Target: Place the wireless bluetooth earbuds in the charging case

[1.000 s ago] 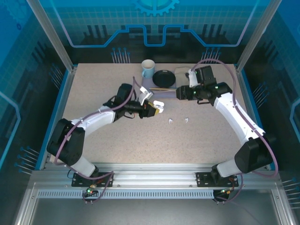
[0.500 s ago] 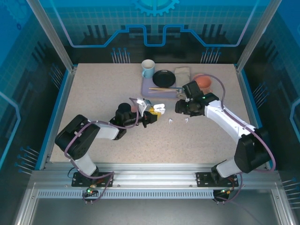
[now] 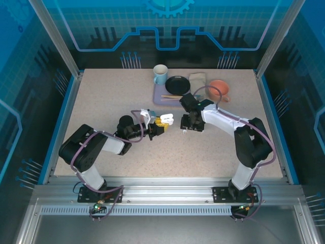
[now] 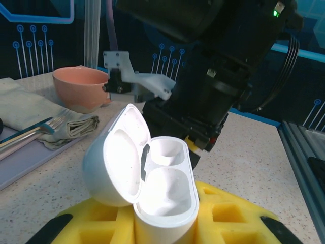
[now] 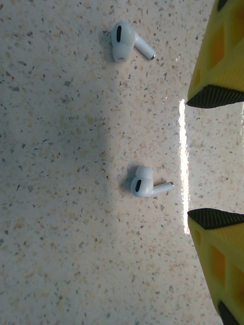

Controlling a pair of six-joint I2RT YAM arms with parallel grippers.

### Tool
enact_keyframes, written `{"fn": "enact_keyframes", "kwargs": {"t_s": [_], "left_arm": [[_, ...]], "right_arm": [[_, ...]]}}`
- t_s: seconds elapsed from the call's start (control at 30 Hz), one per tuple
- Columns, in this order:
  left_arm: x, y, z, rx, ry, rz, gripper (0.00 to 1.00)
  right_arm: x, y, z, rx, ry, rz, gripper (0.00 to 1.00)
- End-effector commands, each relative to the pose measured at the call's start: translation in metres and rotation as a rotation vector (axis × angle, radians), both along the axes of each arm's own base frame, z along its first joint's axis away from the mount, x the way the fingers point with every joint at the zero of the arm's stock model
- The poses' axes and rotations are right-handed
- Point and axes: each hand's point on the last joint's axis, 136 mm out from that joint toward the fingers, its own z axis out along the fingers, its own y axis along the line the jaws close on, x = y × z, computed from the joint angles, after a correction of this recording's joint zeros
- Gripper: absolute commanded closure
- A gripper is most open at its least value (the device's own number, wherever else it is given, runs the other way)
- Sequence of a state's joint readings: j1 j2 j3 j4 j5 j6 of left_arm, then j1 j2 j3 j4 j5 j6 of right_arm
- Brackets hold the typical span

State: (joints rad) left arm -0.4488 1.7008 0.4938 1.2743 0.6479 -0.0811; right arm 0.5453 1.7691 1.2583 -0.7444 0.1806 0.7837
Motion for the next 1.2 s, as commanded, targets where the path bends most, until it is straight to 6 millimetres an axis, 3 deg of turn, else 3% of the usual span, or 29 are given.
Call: {"fn": "enact_keyframes", "kwargs": {"t_s": [0.0,0.23,0.63,1.17], "left_arm": [[-0.009,0.003,0.019,-0.038,-0.061,-0.036,1.0],[-0.011,0.004,0.019,-0.04,-0.056,-0.047,1.0],[-0.011,0.003,0.019,-0.048,-0.043,-0.062,1.0],[-0.012,0.003,0.025,-0.05,-0.043,-0.069,1.0]], "right_arm": [[-0.003,-0.006,-0.006,-0.042,0.028,-0.129,0.43],[0.004,0.004,-0.02,-0.018,0.047,-0.24,0.42],[0.013,0.018,-0.035,-0.013,0.069,-0.236,0.44],[0.015,0.025,-0.053,0.008,0.084,-0.216,0.53]]}}
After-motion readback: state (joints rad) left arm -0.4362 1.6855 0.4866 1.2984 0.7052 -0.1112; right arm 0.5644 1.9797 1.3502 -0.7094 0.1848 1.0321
